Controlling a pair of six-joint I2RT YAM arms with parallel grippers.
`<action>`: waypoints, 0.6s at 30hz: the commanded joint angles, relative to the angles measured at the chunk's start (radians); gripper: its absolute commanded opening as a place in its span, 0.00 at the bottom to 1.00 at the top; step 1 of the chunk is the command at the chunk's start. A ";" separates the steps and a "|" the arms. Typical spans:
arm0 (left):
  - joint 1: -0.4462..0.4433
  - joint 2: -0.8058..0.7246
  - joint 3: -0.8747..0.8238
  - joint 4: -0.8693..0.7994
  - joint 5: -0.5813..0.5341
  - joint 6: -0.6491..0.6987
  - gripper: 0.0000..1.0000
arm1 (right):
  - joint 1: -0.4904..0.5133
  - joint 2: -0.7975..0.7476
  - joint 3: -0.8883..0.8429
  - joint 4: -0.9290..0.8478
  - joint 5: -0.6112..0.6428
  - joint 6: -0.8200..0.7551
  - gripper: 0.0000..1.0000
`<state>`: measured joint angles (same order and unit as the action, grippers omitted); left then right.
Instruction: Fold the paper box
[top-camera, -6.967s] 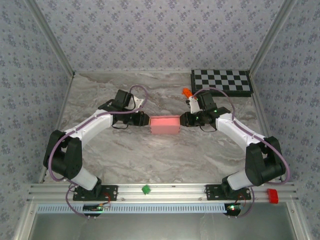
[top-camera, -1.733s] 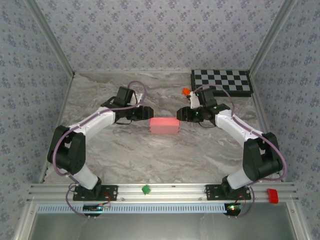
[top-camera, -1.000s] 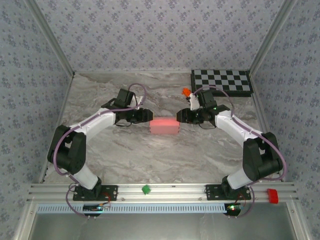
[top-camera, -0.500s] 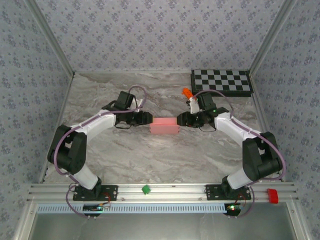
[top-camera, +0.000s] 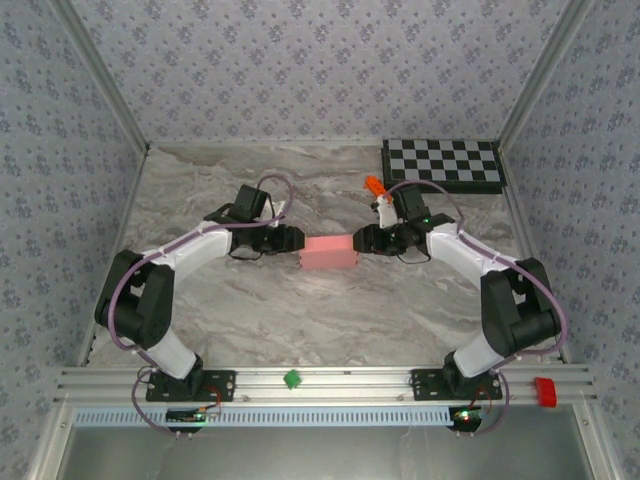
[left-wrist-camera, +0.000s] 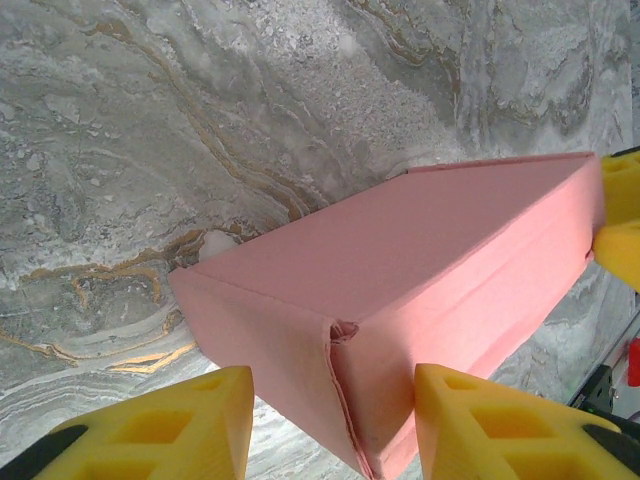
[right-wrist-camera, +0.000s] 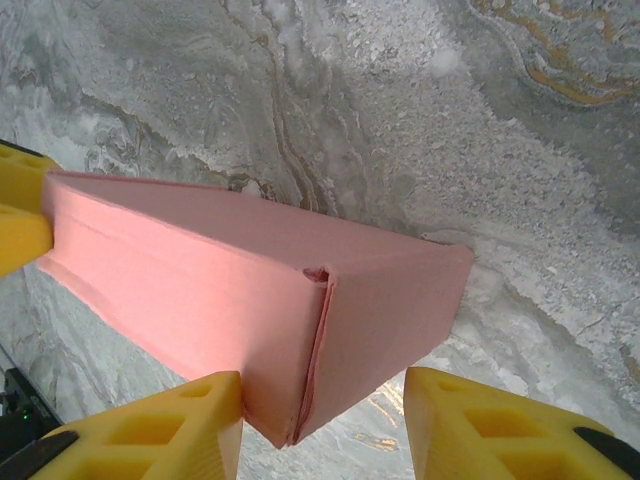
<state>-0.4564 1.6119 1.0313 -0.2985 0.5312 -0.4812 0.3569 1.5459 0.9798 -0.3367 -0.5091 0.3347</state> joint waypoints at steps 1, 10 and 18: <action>0.002 -0.018 -0.012 -0.061 -0.023 0.007 0.44 | 0.002 0.034 0.025 -0.104 0.086 -0.043 0.46; 0.002 -0.074 0.039 -0.054 -0.040 0.028 0.52 | 0.005 -0.037 0.085 -0.095 0.047 -0.050 0.48; -0.029 -0.104 0.141 -0.126 -0.146 0.183 0.70 | -0.001 -0.155 0.053 -0.066 0.111 -0.058 0.56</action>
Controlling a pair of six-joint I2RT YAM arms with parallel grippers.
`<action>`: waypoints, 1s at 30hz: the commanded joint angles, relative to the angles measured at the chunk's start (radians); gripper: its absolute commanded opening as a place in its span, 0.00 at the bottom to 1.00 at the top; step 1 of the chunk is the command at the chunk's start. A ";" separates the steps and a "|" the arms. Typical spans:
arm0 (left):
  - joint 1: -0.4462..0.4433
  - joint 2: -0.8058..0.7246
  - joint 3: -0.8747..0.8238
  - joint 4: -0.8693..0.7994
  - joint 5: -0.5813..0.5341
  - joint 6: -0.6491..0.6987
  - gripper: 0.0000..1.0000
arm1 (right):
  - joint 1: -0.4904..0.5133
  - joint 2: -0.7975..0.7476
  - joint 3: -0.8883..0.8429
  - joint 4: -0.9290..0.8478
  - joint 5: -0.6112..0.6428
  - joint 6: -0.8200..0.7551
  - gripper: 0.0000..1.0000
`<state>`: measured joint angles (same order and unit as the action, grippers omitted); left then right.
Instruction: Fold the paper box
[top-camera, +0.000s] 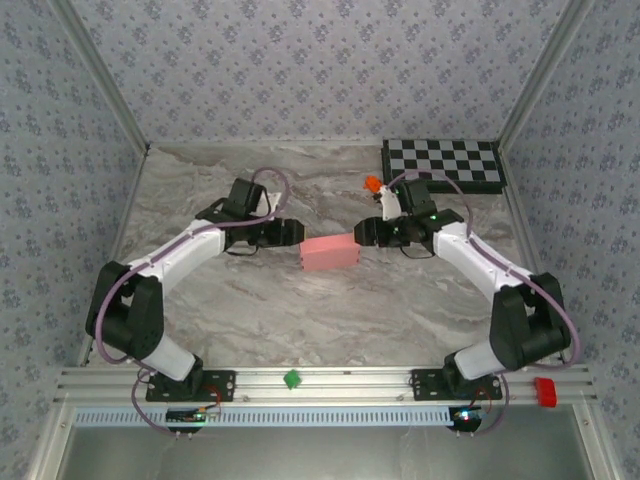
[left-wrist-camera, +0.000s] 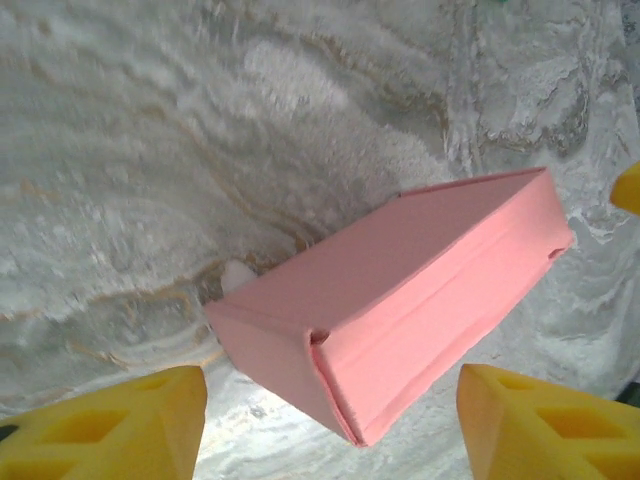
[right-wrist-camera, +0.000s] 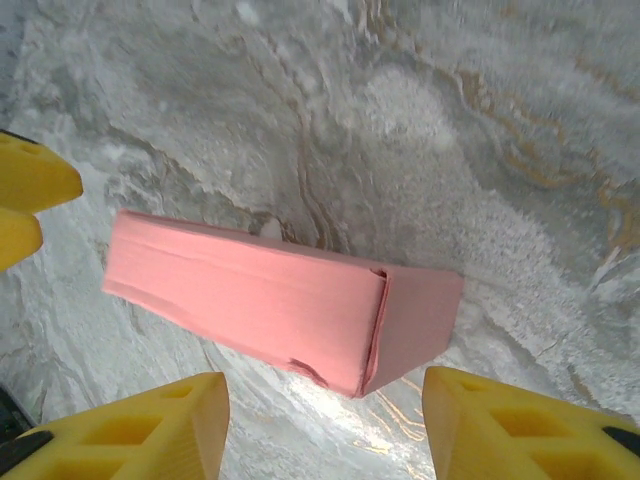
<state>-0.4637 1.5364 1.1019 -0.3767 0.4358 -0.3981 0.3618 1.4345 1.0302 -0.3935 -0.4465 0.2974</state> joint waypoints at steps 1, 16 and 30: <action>-0.038 -0.023 0.095 -0.073 -0.076 0.147 0.74 | -0.009 -0.056 -0.008 -0.015 0.064 -0.024 0.56; -0.227 0.217 0.446 -0.399 -0.215 0.721 0.85 | -0.139 -0.218 -0.170 -0.066 0.046 -0.024 0.57; -0.262 0.321 0.458 -0.408 -0.176 1.032 0.77 | -0.189 -0.246 -0.216 -0.056 0.035 -0.025 0.57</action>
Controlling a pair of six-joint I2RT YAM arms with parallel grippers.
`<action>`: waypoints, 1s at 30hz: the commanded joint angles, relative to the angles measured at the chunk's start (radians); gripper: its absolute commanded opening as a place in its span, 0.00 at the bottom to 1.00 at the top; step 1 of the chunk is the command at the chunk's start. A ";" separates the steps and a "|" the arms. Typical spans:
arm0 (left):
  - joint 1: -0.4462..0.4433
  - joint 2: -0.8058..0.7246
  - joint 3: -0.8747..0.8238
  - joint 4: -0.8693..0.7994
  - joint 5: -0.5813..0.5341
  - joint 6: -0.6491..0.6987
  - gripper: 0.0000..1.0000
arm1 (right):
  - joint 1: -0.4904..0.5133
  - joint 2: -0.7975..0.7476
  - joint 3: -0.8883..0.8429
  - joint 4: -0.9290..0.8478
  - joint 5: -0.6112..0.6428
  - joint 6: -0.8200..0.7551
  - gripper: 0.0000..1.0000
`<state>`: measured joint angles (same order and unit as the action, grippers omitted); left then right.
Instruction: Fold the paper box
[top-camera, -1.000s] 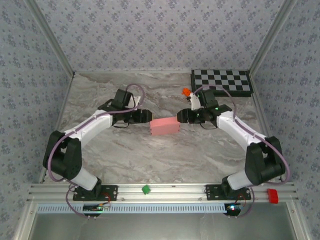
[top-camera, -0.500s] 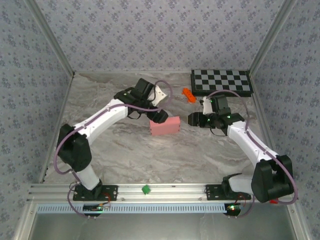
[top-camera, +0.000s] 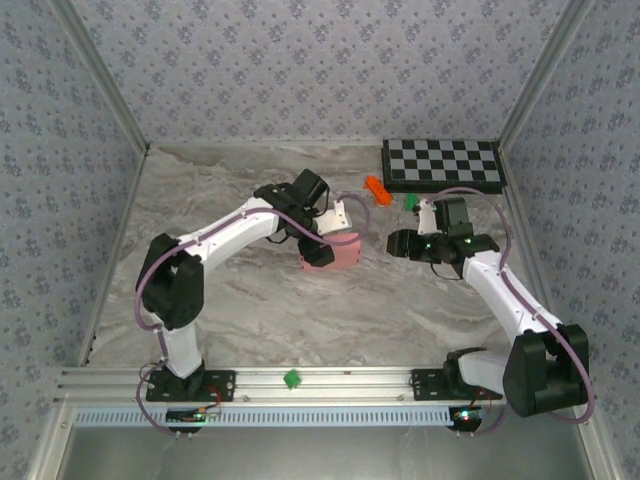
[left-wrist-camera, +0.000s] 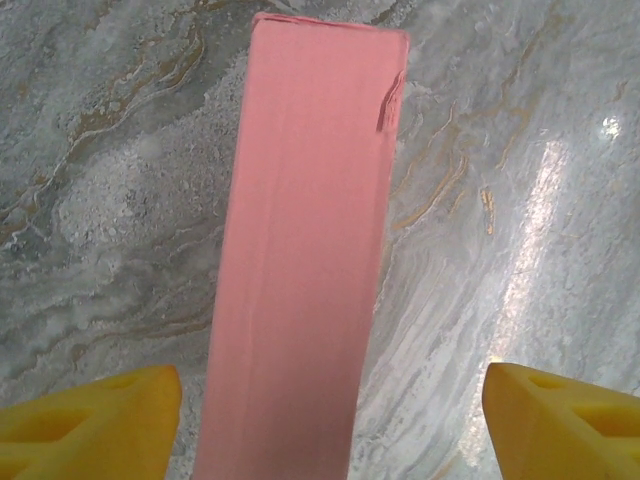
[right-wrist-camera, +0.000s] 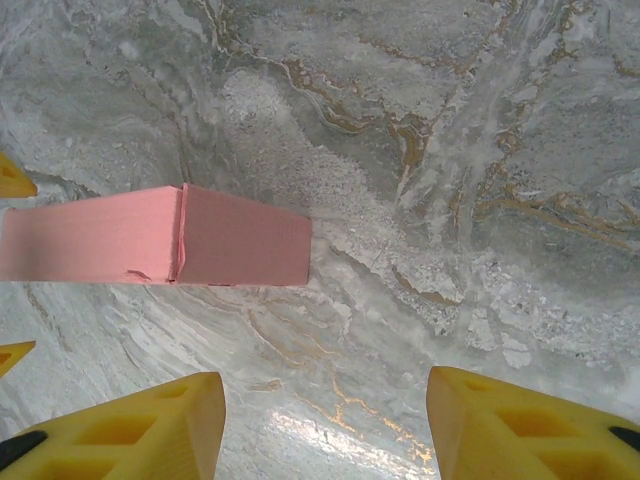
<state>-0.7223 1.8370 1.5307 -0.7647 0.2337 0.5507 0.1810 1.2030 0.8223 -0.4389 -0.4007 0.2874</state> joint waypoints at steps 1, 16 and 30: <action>-0.004 0.024 0.026 -0.013 0.028 0.094 0.76 | -0.010 -0.014 -0.009 -0.011 -0.010 -0.016 0.57; -0.002 0.119 0.071 -0.001 0.052 0.115 0.63 | -0.022 -0.006 -0.022 -0.008 -0.021 -0.015 0.57; 0.003 0.154 0.093 0.007 0.051 0.098 0.37 | -0.032 0.016 -0.027 -0.008 -0.026 -0.011 0.57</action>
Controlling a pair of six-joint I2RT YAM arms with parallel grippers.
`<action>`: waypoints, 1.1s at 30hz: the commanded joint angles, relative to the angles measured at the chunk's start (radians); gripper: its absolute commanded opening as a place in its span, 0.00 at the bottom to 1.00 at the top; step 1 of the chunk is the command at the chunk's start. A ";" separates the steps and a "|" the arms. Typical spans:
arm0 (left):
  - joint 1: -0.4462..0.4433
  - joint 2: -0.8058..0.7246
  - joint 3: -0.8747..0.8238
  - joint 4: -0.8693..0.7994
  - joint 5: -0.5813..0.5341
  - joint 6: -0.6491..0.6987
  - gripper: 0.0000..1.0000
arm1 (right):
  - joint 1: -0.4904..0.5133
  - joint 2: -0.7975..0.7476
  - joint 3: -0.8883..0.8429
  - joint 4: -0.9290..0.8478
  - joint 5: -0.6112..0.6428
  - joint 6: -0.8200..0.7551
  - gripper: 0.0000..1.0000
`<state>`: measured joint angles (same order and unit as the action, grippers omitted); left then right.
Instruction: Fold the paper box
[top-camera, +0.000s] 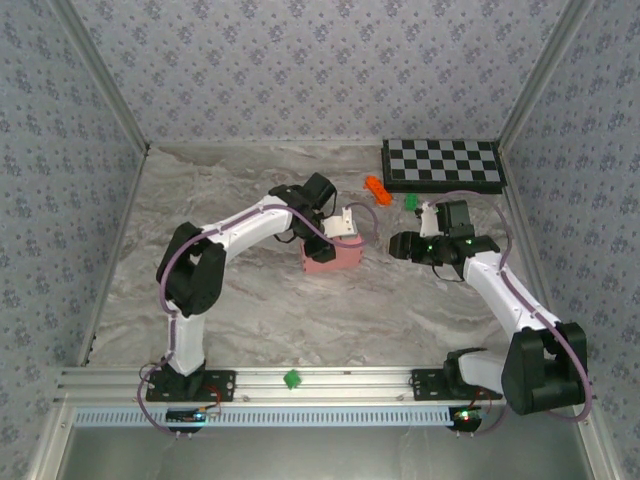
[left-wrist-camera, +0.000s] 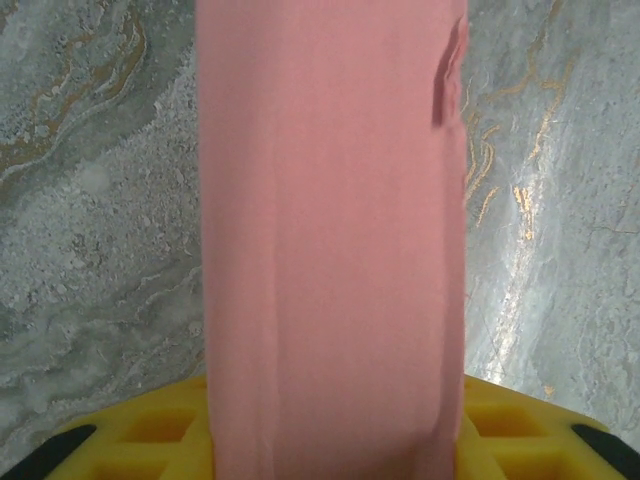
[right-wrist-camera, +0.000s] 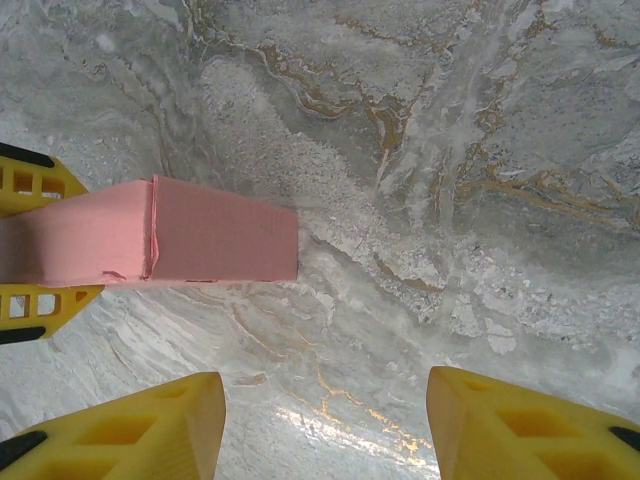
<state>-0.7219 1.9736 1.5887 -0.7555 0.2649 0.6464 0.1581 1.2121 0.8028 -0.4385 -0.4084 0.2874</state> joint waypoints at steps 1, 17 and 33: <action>0.004 0.015 0.033 0.000 0.014 0.001 0.36 | -0.010 0.007 -0.008 -0.008 -0.018 -0.012 0.57; 0.005 -0.204 -0.179 0.246 -0.319 0.004 0.38 | -0.019 0.010 -0.012 -0.001 -0.017 -0.010 0.57; -0.026 -0.252 -0.448 0.630 -0.639 0.106 0.41 | -0.026 0.016 -0.030 0.011 -0.015 0.000 0.57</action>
<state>-0.7292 1.7473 1.1667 -0.2489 -0.2901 0.7139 0.1387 1.2182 0.7845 -0.4309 -0.4080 0.2878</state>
